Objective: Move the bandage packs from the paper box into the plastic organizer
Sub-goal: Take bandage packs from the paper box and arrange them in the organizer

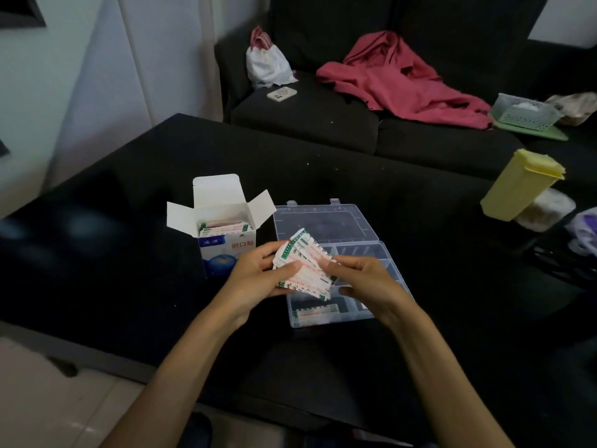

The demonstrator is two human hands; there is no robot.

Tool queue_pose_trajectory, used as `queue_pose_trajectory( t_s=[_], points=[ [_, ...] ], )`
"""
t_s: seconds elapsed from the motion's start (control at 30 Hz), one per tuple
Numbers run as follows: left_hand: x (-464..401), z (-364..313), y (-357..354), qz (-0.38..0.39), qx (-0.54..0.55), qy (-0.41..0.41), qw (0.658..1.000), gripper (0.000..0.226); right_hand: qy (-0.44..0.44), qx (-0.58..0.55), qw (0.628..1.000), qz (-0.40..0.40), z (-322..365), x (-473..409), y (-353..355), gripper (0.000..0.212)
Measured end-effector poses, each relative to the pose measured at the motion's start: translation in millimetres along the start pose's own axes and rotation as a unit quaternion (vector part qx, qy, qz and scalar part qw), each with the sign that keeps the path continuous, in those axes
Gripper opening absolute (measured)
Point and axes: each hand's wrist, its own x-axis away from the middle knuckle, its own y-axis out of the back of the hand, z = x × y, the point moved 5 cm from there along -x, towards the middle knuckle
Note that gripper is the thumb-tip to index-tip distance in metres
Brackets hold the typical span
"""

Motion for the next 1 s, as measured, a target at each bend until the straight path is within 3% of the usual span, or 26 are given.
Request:
queue_pose_trajectory(
  t_s=[0.3, 0.57, 0.8, 1.0],
  points=[
    [1.0, 0.2, 1.9, -0.02, -0.034, -0.02, 0.999, 0.018, 0.047, 0.021, 0.999, -0.005, 8.0, 1.8, -3.2, 0.008],
    [-1.0, -4.3, 1.7, -0.011, -0.019, -0.007, 1.0, 0.023, 0.033, -0.081, 0.992, -0.091, 2.3, -1.4, 6.9, 0.018],
    [-2.3, -7.1, 20.4, -0.063, -0.026, -0.004, 0.998, 0.02, 0.008, -0.172, 0.983, -0.065, 3.4, -1.2, 17.0, 0.021],
    [0.7, -8.6, 14.2, -0.04, -0.008, 0.012, 0.999, 0.023, 0.019, -0.13, 0.991, -0.035, 4.1, -1.3, 11.7, 0.025]
  ],
)
